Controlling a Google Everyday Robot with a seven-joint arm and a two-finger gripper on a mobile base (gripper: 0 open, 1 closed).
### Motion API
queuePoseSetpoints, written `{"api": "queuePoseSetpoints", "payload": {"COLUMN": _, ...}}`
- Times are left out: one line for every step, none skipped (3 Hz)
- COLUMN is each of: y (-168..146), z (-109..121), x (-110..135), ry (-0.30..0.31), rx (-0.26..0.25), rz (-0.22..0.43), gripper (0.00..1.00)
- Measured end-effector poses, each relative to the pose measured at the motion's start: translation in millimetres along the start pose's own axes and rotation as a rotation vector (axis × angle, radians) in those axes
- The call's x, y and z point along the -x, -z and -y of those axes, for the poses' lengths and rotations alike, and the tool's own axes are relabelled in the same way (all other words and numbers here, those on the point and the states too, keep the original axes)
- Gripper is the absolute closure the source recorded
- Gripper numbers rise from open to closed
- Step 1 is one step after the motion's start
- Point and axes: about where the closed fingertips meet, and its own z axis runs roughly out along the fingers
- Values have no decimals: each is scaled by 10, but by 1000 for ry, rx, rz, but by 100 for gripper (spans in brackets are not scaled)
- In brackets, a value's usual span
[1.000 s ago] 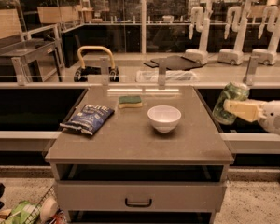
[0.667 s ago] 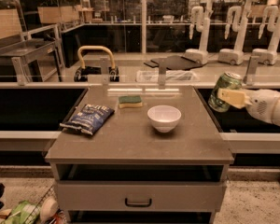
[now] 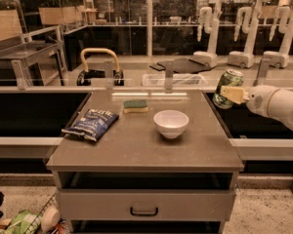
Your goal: Pick green can from bottom drawer and place on counter
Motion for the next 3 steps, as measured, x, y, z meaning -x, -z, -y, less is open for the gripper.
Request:
{"api": "queuePoseSetpoints", "payload": {"y": -453, "z": 24, "x": 27, "ry": 37, "rx": 3, "rz": -7, "gripper": 100}}
{"api": "queuePoseSetpoints", "payload": {"y": -1074, "z": 63, "x": -35, "ry": 88, "rx": -8, "rz": -29, "gripper": 100}}
{"api": "queuePoseSetpoints", "payload": {"y": -1385, "z": 54, "x": -196, "ry": 120, "rx": -17, "rz": -61, "gripper": 100}}
